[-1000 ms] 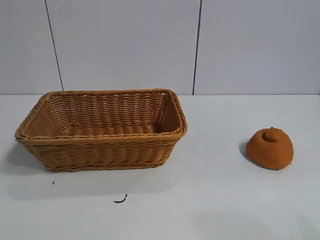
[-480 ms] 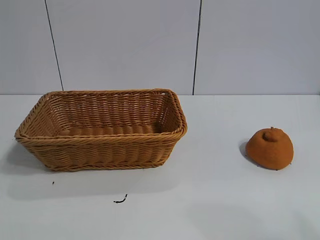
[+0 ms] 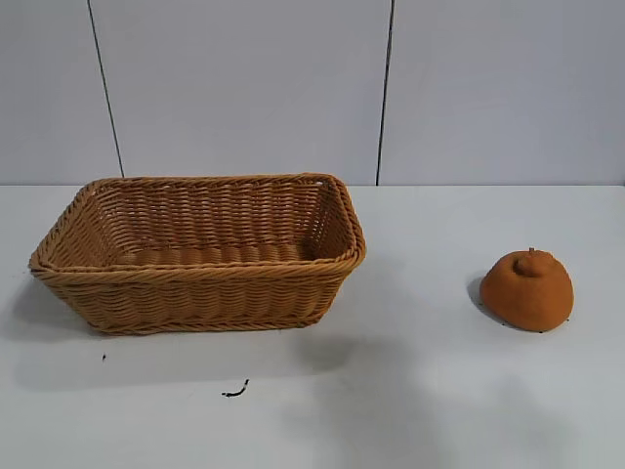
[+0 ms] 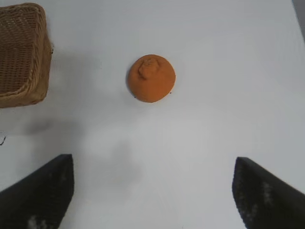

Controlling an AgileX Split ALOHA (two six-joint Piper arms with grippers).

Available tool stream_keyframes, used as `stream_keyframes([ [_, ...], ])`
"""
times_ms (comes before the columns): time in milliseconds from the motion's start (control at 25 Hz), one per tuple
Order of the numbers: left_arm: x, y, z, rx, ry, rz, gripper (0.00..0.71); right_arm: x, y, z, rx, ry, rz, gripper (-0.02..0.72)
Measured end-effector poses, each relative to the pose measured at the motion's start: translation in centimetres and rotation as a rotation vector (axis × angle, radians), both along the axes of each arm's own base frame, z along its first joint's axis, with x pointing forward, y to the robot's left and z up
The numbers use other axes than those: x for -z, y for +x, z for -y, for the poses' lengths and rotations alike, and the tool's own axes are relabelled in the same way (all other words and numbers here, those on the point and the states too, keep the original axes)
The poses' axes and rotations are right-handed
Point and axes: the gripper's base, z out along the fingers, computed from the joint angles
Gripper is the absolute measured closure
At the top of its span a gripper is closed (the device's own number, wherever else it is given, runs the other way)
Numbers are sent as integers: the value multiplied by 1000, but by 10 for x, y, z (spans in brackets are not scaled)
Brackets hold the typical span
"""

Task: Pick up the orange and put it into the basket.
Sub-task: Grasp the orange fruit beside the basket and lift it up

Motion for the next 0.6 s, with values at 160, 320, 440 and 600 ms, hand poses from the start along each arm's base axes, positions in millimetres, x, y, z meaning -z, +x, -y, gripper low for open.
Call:
stream_keyframes([
  [160,0,0,0,0,0,0,44,28,49,-4,-30,5,-109,80],
  [320,0,0,0,0,0,0,44,63,88,-7,-39,7,-207,80],
  [440,0,0,0,0,0,0,44,90,105,-8,-40,11,-269,80],
  [600,0,0,0,0,0,0,44,134,119,-10,-45,23,-364,80],
])
